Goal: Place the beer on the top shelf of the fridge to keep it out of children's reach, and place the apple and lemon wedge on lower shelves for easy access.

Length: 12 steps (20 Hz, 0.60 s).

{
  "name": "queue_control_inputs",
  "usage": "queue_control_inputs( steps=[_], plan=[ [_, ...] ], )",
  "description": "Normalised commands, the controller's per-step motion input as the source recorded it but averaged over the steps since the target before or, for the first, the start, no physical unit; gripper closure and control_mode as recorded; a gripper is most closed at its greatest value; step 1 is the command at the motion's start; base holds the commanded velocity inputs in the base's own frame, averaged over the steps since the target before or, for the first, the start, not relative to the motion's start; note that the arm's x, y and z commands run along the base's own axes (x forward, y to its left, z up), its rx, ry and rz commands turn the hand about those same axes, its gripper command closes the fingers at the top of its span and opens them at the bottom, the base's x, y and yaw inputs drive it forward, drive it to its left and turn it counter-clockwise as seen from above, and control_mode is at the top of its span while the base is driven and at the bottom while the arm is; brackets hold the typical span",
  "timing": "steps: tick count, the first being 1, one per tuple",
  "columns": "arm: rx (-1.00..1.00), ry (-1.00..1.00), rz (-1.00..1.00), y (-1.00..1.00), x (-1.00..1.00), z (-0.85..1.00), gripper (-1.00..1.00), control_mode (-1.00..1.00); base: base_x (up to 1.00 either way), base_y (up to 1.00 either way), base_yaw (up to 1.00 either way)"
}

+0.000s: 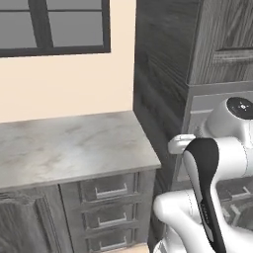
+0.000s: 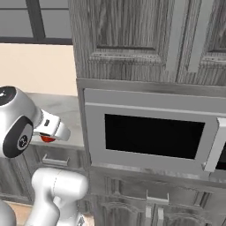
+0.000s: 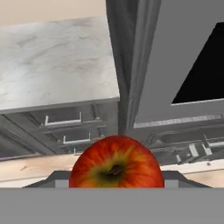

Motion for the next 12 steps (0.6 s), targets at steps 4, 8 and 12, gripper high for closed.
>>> queue_control_inputs(
  steps=[4, 8, 12],
  plan=[
    [0.00, 0.00, 0.00, 0.00, 0.00, 0.00, 1.00, 1.00, -0.02, -0.73, 0.00],
    [0.00, 0.00, 0.00, 0.00, 0.00, 0.00, 1.00, 1.00, -0.10, -0.66, 0.00],
    [0.00, 0.00, 0.00, 0.00, 0.00, 0.00, 1.00, 1.00, 0.00, -0.69, -0.01]
  ],
)
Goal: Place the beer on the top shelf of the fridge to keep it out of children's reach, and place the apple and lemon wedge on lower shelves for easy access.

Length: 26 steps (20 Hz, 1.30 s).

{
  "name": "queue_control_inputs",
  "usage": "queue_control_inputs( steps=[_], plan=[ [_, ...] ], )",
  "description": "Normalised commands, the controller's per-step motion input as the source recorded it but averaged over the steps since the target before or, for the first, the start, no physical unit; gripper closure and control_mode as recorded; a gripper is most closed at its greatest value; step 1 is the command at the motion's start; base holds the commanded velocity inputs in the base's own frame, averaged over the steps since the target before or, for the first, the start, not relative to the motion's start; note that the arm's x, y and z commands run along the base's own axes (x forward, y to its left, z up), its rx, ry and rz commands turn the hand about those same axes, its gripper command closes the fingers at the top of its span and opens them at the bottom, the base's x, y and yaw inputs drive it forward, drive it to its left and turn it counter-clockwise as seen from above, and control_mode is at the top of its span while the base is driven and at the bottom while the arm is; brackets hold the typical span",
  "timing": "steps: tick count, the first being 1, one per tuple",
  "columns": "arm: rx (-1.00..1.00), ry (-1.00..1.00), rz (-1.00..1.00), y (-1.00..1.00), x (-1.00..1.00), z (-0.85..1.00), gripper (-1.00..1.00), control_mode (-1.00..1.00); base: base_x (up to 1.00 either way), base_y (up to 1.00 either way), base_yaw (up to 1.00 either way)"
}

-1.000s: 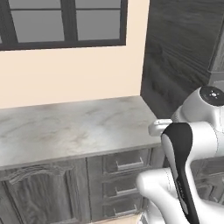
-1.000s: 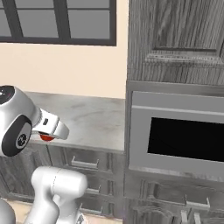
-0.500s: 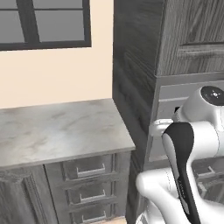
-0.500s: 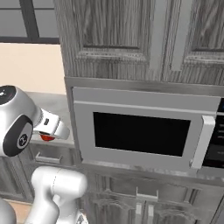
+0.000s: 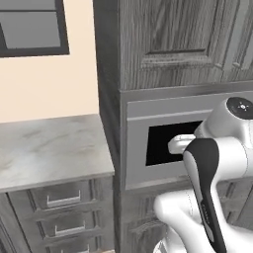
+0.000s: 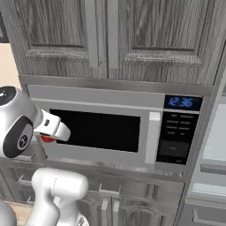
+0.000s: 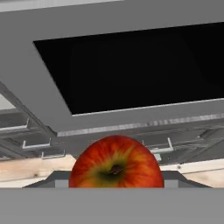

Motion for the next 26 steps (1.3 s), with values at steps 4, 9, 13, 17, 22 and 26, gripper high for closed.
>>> queue_control_inputs(
  steps=[4, 9, 13, 17, 22, 26],
  plan=[
    [0.00, 0.00, 0.00, 0.00, 0.00, 0.00, 1.00, 1.00, 0.00, -0.79, -0.02],
    [0.00, 0.00, 0.00, 0.00, 0.00, 0.00, 1.00, 1.00, 0.00, -0.80, -0.02],
    [0.00, 0.00, 0.00, 0.00, 0.00, 0.00, 1.00, 1.00, 0.00, -0.77, -0.02],
    [0.00, 0.00, 0.00, 0.00, 0.00, 0.00, 1.00, 1.00, 0.00, -0.73, -0.02],
    [0.00, 0.00, 0.00, 0.00, 0.00, 0.00, 1.00, 1.00, 0.00, -0.70, -0.02],
    [0.00, 0.00, 0.00, 0.00, 0.00, 0.00, 1.00, 1.00, 0.00, -0.67, -0.02]
  ],
)
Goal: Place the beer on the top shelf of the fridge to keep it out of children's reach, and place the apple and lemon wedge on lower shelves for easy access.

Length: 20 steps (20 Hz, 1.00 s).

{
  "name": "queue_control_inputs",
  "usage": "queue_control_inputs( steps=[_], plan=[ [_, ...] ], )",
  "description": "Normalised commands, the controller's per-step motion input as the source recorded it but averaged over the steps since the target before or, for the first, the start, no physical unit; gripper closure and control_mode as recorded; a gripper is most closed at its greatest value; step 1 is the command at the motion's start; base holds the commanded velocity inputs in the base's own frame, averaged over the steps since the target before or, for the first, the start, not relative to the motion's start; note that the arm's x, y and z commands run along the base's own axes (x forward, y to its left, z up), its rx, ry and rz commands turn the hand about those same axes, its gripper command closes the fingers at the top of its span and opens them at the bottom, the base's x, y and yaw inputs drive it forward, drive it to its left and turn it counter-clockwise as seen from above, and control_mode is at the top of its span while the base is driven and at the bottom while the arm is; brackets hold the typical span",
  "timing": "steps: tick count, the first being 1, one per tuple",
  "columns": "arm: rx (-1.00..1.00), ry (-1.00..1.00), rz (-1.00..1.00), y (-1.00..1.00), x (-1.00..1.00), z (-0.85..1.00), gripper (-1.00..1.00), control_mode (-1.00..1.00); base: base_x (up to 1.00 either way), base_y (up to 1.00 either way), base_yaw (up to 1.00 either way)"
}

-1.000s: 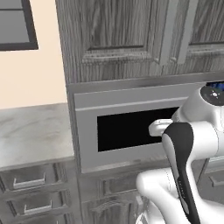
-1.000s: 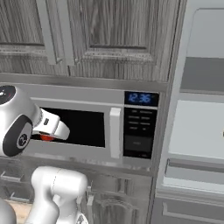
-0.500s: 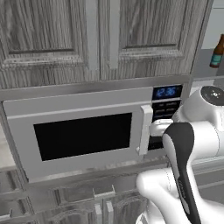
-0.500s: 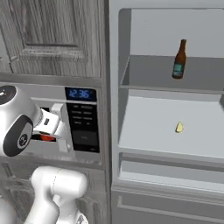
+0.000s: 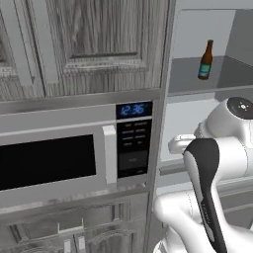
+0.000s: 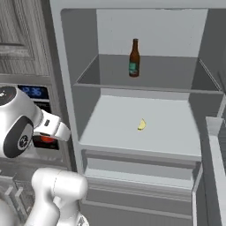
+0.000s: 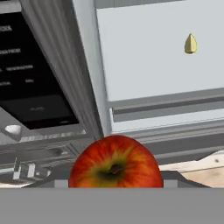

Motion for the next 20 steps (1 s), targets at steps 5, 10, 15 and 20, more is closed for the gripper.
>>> queue_control_inputs(
  steps=[5, 10, 15, 20],
  plan=[
    [0.00, 0.00, 0.00, 0.00, 0.00, 0.00, 1.00, 1.00, 0.00, -0.63, -0.01],
    [0.00, 0.00, 0.00, 0.00, 0.00, 0.00, 1.00, 1.00, 0.00, -0.56, -0.01],
    [0.00, 0.00, 0.00, 0.00, 0.00, 0.00, 1.00, 1.00, 0.00, -0.39, 0.00],
    [0.00, 0.00, 0.00, -0.05, 0.07, -0.02, 1.00, -1.00, 0.03, -0.14, 0.00]
  ],
)
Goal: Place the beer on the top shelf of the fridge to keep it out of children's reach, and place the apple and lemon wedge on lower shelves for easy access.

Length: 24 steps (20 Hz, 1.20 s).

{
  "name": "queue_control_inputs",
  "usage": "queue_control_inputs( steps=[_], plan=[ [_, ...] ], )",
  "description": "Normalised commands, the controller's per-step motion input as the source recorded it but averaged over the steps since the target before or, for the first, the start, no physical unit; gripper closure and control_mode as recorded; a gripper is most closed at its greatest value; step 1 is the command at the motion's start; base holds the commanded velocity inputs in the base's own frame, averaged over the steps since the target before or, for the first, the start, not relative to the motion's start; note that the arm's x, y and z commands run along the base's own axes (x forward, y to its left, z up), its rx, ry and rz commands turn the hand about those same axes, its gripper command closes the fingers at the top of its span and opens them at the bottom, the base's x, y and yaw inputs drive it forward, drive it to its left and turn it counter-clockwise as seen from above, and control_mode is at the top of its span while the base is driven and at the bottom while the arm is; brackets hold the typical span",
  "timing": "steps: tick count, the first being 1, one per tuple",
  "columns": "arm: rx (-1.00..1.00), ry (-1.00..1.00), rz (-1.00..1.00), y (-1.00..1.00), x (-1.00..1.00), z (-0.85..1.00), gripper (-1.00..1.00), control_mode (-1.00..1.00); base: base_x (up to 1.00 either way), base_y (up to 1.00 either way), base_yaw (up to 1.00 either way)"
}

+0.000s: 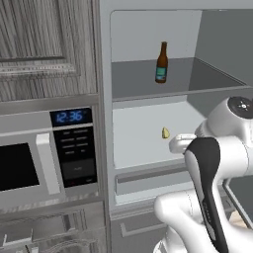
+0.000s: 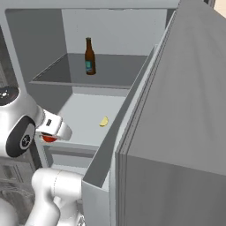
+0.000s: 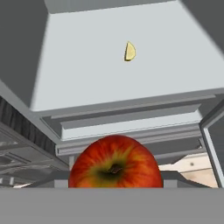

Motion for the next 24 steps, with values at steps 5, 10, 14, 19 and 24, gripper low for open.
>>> queue_control_inputs(
  steps=[5, 10, 14, 19, 24],
  plan=[
    [0.00, 0.00, 0.00, -0.06, 0.27, -0.21, 1.00, -1.00, 0.00, 0.00, 0.00],
    [0.00, 0.00, 0.00, 0.00, 0.35, -0.38, 1.00, -1.00, 0.00, 0.00, 0.00],
    [0.00, 0.00, 0.00, 0.00, 0.39, -0.35, 1.00, -1.00, 0.00, 0.00, 0.00],
    [0.00, 0.00, 0.00, 0.00, 0.52, -0.26, 1.00, -1.00, 0.00, 0.00, 0.00],
    [0.02, 0.00, 0.00, 0.00, 0.70, -0.26, 1.00, -1.00, 0.00, 0.00, 0.00]
  ],
)
